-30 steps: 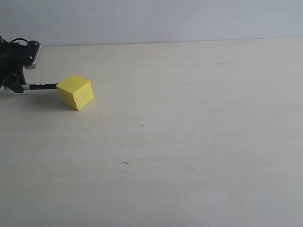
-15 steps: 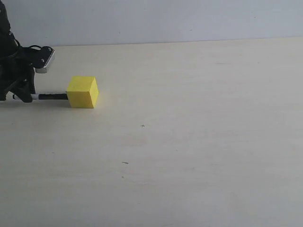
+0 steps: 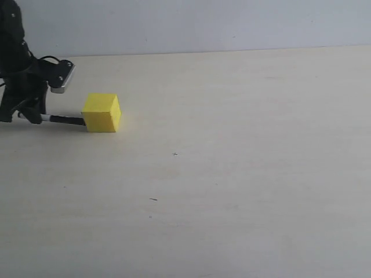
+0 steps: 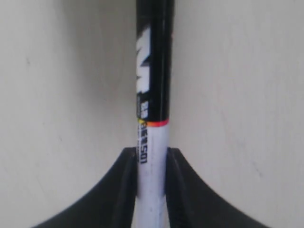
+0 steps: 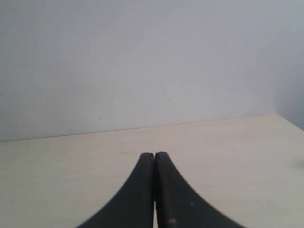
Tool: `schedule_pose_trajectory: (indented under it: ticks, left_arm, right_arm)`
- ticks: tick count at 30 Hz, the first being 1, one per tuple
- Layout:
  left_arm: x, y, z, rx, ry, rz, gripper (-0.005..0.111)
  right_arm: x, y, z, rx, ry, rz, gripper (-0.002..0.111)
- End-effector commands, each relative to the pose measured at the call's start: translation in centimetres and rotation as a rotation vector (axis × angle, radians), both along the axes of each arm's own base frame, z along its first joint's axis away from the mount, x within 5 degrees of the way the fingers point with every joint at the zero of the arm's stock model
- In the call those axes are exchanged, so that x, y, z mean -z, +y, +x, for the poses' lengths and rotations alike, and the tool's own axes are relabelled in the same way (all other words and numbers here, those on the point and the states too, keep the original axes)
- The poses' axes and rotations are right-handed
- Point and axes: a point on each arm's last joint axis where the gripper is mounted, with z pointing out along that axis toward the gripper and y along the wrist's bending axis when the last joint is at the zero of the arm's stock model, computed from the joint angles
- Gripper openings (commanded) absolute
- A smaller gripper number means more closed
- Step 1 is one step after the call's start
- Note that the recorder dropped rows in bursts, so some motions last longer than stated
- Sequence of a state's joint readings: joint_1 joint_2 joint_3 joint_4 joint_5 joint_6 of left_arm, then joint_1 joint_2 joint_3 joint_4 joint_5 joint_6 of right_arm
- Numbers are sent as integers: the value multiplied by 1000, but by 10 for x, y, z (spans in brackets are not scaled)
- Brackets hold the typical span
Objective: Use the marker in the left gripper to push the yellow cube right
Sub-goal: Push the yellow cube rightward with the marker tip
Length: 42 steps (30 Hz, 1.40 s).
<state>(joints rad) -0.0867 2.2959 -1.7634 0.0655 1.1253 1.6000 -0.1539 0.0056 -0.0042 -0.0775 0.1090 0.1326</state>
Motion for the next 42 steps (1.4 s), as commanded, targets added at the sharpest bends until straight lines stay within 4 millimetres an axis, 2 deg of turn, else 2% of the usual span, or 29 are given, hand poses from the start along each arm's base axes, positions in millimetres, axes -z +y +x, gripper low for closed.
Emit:
schedule_pose_trajectory:
  ticks: [1,4,8,12,15,24,27,34,42]
  left_arm:
    - [-9,-36,1,60,-66,-18,0]
    - [-9,-35,1,21,-62,-13,0]
    - [-9,-17,-3,-89,3,2,0]
    - [-9,-13,-6,-173,35,8,0]
    - [-9,-21,-7,-194,40,-22,0]
    - [-9,-70,-2,-175,-88,-148,0]
    - [-9,-69,-2,-157,-94,-119,0]
    - [-10,-45,4,-110,-129,2,0]
    - [-11,-54,7,-50,-165,-56,0]
  right_arm:
    - [1,0,0,3,-3,1,0]
    - [1,0,0,3,-3,1,0]
    - [1,0,0,3,-3,1,0]
    - [1,0,0,3,-3,1,0]
    - [1,0,0,3,-3,-1,0]
    - [1,0,0,3,-3,-1,0]
    - [1,0,0,3,-3,-1,0]
    - [1,0,0,3,-3,1,0]
    - [1,0,0,3,-3,1,0]
